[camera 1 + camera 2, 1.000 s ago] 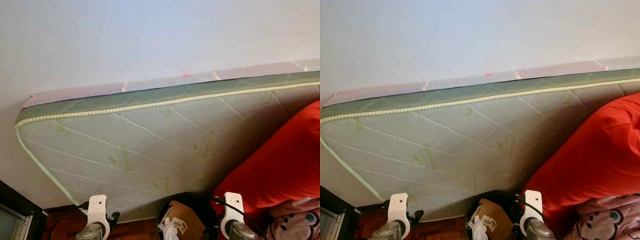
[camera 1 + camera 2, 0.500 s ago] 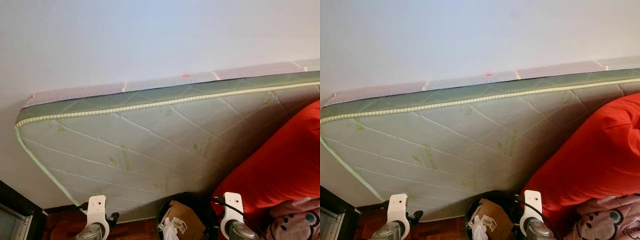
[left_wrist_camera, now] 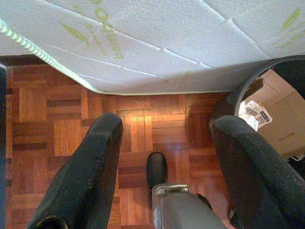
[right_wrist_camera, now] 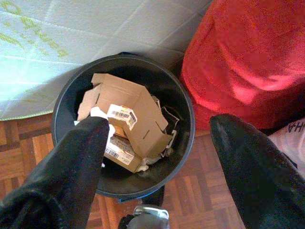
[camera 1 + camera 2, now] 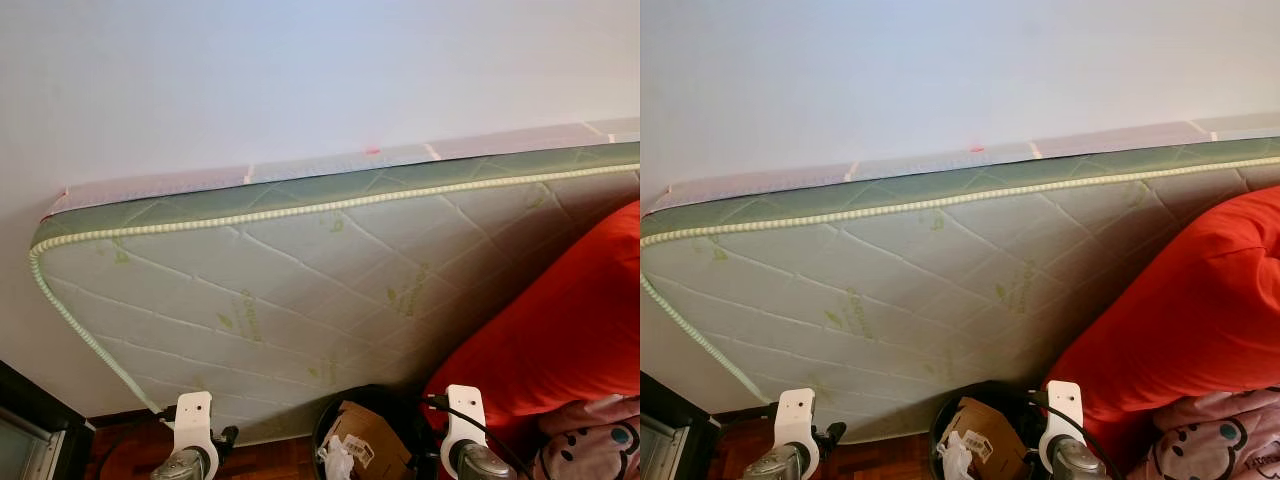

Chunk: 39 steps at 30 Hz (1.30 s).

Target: Clean up the room

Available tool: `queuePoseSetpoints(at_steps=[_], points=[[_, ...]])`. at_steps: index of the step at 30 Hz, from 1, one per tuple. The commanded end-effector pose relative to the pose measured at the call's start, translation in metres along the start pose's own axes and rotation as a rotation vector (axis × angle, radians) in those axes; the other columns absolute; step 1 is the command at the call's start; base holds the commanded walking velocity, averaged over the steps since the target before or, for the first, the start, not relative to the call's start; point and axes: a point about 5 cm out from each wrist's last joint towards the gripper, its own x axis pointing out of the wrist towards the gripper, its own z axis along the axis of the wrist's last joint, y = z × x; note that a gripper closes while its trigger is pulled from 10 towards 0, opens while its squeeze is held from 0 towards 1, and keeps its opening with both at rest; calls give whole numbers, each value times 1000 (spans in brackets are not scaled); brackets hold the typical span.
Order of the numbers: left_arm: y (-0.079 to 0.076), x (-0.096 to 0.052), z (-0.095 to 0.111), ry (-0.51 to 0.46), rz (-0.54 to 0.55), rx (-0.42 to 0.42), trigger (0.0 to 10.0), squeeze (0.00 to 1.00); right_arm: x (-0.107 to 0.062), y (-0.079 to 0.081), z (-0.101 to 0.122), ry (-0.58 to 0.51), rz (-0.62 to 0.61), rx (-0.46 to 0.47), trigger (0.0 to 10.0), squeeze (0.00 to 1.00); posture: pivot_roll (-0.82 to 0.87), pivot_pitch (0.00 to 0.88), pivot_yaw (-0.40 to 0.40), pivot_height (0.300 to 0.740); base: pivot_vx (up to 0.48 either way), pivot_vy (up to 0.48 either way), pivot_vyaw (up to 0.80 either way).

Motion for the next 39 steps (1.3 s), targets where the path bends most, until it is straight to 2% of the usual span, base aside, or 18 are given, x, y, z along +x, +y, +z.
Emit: queuePoseSetpoints(at_steps=[1, 12, 39], points=[[4, -1, -6, 31, 5, 8, 10000, 0, -1, 0, -4, 12, 2, 0, 10000, 0, 98, 0, 9, 740, 0, 0, 0], [3, -1, -5, 24, 11, 4, 10000, 0, 0, -1, -3, 10, -2, 0, 10000, 0, 104, 0, 3, 740, 0, 0, 0], [3, -1, -3, 19, 13, 3, 10000, 0, 0, -1, -2, 9, -3, -1, 10000, 0, 104, 0, 3, 740, -265, 0, 0]])
